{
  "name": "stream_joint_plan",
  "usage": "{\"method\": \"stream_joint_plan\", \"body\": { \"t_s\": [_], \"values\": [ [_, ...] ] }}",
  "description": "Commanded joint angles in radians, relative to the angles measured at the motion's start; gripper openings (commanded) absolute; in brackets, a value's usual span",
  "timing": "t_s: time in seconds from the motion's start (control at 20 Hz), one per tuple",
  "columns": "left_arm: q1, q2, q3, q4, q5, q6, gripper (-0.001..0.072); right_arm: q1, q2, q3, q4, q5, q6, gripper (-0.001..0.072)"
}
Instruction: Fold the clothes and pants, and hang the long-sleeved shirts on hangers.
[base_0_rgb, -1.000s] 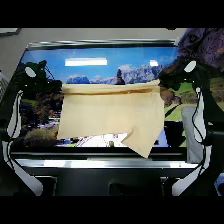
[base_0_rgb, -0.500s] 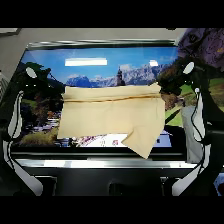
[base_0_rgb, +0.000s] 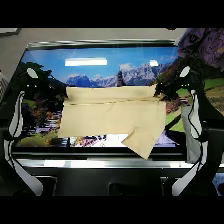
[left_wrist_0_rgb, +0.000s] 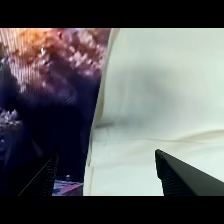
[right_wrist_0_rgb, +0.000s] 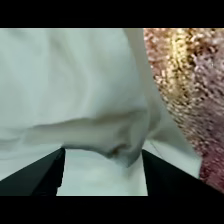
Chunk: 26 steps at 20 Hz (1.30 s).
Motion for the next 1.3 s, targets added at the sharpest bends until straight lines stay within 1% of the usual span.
{"method": "stream_joint_plan", "body": {
  "t_s": [0.0, 0.1, 0.2, 0.25, 0.3, 0.4, 0.45, 0.5, 0.55, 0.65, 0.8, 0.95, 1.1, 1.25],
  "values": [
    [0.021, 0.039, 0.079, -0.004, 0.012, -0.042, 0.0689, -0.01, 0.068, 0.001, 0.024, 0.009, -0.027, 0.0564],
    [0.059, 0.117, 0.112, 0.0, 0.021, -0.053, 0.0689, -0.043, 0.166, 0.001, 0.007, 0.028, -0.097, 0.0564],
    [0.109, 0.216, 0.087, 0.028, 0.003, -0.053, 0.0689, -0.101, 0.249, -0.005, -0.023, 0.13, -0.227, 0.0564],
    [0.138, 0.274, 0.042, 0.039, -0.005, -0.054, 0.0689, -0.16, 0.296, -0.047, 0.034, 0.139, -0.217, 0.0563],
    [0.166, 0.328, -0.022, 0.043, -0.01, -0.067, 0.0689, -0.213, 0.345, -0.113, 0.087, 0.139, -0.251, 0.0562],
    [0.214, 0.461, -0.233, 0.043, 0.006, -0.08, 0.0689, -0.311, 0.462, -0.33, 0.162, 0.114, -0.278, 0.0562],
    [0.232, 0.536, -0.372, 0.041, 0.041, -0.081, 0.0689, -0.351, 0.526, -0.47, 0.209, 0.104, -0.3, 0.0562],
    [0.246, 0.603, -0.495, 0.039, 0.077, -0.081, 0.0689, -0.375, 0.584, -0.601, 0.238, 0.1, -0.311, 0.0562],
    [0.257, 0.669, -0.612, 0.038, 0.117, -0.098, 0.0689, -0.384, 0.647, -0.74, 0.262, 0.093, -0.331, 0.0562],
    [0.266, 0.765, -0.772, 0.03, 0.17, -0.106, 0.0689, -0.386, 0.758, -0.982, 0.318, 0.041, -0.364, 0.0562],
    [0.266, 0.814, -0.864, 0.023, 0.163, -0.106, 0.0689, -0.386, 0.875, -1.247, 0.367, -0.03, -0.397, 0.0562],
    [0.265, 0.813, -0.866, 0.019, 0.153, -0.106, 0.0689, -0.386, 0.926, -1.408, 0.414, -0.077, -0.428, 0.0562],
    [0.265, 0.813, -0.866, 0.019, 0.154, -0.106, 0.0689, -0.386, 0.926, -1.477, 0.495, -0.156, -0.468, 0.0561],
    [0.265, 0.813, -0.866, 0.019, 0.154, -0.106, 0.0689, -0.355, 0.924, -1.492, 0.549, -0.236, -0.49, 0.056]
  ]
}}
